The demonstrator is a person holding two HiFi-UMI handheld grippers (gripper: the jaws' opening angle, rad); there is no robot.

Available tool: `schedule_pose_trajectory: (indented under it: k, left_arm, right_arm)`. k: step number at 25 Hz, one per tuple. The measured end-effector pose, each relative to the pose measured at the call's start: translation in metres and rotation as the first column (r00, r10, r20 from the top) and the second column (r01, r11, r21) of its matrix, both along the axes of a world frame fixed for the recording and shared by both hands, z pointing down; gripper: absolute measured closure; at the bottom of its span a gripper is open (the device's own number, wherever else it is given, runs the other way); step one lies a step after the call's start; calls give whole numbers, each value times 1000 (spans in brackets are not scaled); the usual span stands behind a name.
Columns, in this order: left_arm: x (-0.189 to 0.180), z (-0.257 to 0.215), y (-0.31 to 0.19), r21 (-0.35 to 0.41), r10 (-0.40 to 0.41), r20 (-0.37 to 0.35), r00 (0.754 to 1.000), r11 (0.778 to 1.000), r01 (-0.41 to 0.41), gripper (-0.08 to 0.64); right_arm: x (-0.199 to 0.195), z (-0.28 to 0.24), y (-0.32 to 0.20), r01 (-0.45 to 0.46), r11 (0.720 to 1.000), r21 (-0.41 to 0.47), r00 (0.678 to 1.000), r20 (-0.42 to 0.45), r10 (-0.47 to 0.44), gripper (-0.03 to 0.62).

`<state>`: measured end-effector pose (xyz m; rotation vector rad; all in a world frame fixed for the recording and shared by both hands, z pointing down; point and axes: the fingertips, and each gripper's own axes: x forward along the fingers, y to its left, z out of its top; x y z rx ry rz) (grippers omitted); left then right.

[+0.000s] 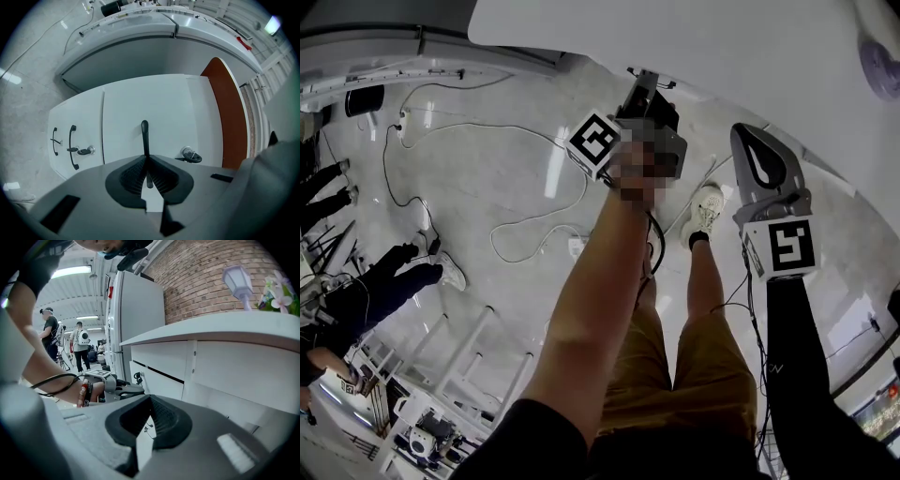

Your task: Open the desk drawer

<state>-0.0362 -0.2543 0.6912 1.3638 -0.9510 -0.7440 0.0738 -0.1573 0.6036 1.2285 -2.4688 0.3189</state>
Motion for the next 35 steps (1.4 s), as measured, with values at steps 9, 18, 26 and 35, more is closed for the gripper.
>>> schedule_pose_trajectory:
  k: [9, 18, 26, 35]
  left_arm:
    - [-5, 4, 8, -2, 37, 17, 999, 999, -37, 534]
    - [-5, 3, 15, 5, 56, 39, 998, 998, -56, 531]
    - [-6, 0, 19, 10, 53, 22, 998, 999, -53, 531]
    - [-8, -5, 25, 4, 42, -17, 999, 999, -42, 531]
  right_arm:
    - [-11, -3, 7, 7, 1000, 15, 1000, 5, -7, 594]
    - [-11, -5, 11, 5, 1000, 17, 1000, 8, -5, 594]
    - [-10, -9, 7, -10, 1000, 25, 1000, 21, 10, 594]
    - [-16, -20, -2, -47, 997, 53, 997, 58, 44, 594]
